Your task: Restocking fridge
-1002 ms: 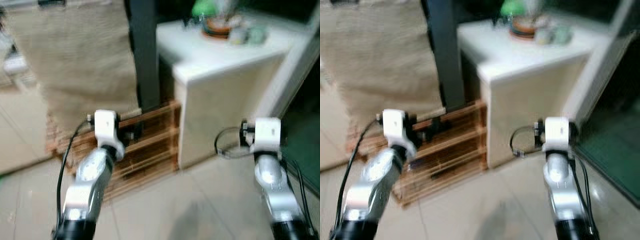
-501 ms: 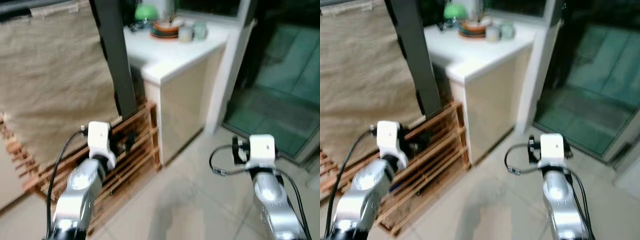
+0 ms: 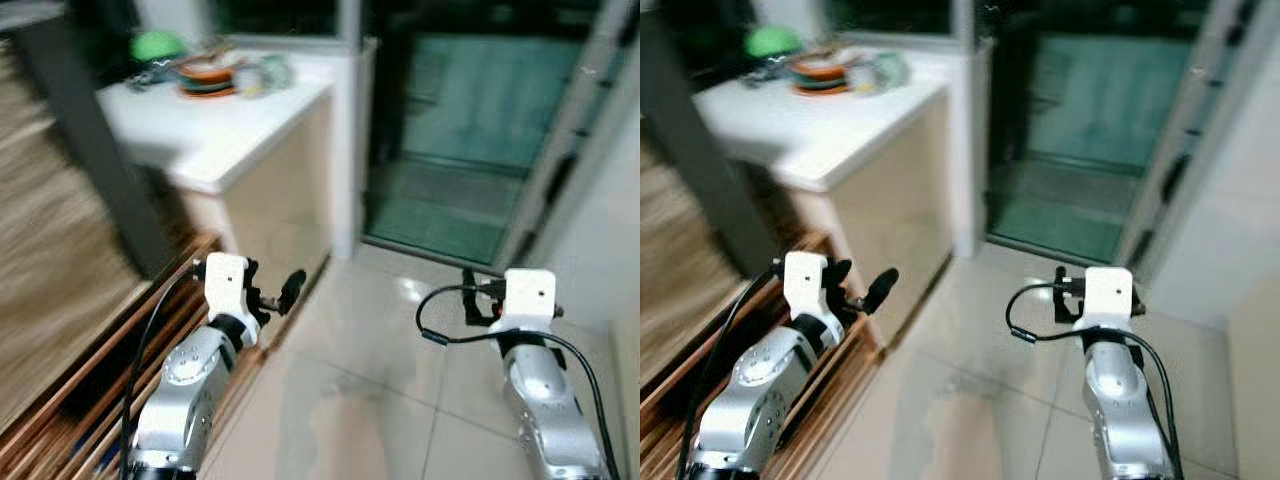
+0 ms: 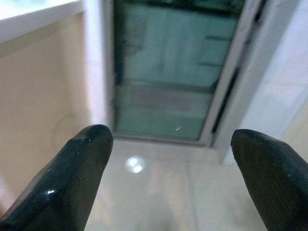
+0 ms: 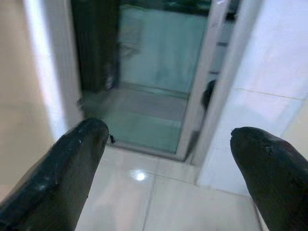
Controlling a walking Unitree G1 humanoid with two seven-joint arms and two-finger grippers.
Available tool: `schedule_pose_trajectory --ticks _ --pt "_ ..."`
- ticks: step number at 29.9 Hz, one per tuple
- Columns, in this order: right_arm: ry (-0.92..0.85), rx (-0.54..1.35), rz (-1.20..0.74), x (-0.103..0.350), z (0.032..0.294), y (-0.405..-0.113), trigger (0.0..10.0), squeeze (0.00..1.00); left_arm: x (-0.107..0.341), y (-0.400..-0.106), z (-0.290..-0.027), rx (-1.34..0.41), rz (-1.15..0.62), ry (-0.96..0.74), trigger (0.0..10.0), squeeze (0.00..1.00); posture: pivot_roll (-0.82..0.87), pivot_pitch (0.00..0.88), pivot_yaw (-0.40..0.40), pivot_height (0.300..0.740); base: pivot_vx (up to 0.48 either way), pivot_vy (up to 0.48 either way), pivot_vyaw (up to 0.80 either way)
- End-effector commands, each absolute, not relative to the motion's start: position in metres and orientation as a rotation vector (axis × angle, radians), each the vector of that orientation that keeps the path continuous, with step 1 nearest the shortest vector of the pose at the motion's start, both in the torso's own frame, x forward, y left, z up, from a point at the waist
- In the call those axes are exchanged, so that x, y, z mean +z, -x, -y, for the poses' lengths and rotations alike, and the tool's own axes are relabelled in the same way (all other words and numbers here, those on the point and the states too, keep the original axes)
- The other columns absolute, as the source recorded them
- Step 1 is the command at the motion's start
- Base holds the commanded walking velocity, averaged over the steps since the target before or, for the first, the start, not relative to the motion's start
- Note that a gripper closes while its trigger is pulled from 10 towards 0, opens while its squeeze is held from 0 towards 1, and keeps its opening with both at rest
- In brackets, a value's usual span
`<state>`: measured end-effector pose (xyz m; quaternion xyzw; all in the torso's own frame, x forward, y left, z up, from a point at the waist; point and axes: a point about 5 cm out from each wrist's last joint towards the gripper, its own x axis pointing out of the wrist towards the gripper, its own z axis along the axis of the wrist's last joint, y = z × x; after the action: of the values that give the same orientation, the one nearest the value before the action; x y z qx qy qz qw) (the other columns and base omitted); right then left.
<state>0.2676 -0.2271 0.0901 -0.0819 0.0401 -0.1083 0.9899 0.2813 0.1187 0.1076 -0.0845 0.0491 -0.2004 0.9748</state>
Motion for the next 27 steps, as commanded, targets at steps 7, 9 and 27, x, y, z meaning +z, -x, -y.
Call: schedule_pose_trajectory --ticks 7,9,27 --pt "0.138 -0.165 -0.039 0.0950 0.2140 -0.2723 10.0 0.00 0.1076 -0.2816 -0.1460 -0.299 -0.079 0.141 10.0 0.00 -0.20 0.000 0.089 0.740 0.472 0.000 -0.74" --pt "0.151 -0.161 -0.034 0.0960 0.2138 -0.2737 10.0 0.00 0.1085 -0.2819 -0.1435 -0.305 -0.075 0.143 10.0 0.00 -0.20 0.000 0.088 0.740 0.472 0.000 -0.37" --pt "0.167 -0.051 -0.083 0.0909 0.2055 -0.2757 10.0 0.00 0.0994 -0.2722 -0.1483 -0.253 -0.103 0.170 10.0 0.00 -0.20 0.000 0.063 0.740 0.470 0.000 0.00"
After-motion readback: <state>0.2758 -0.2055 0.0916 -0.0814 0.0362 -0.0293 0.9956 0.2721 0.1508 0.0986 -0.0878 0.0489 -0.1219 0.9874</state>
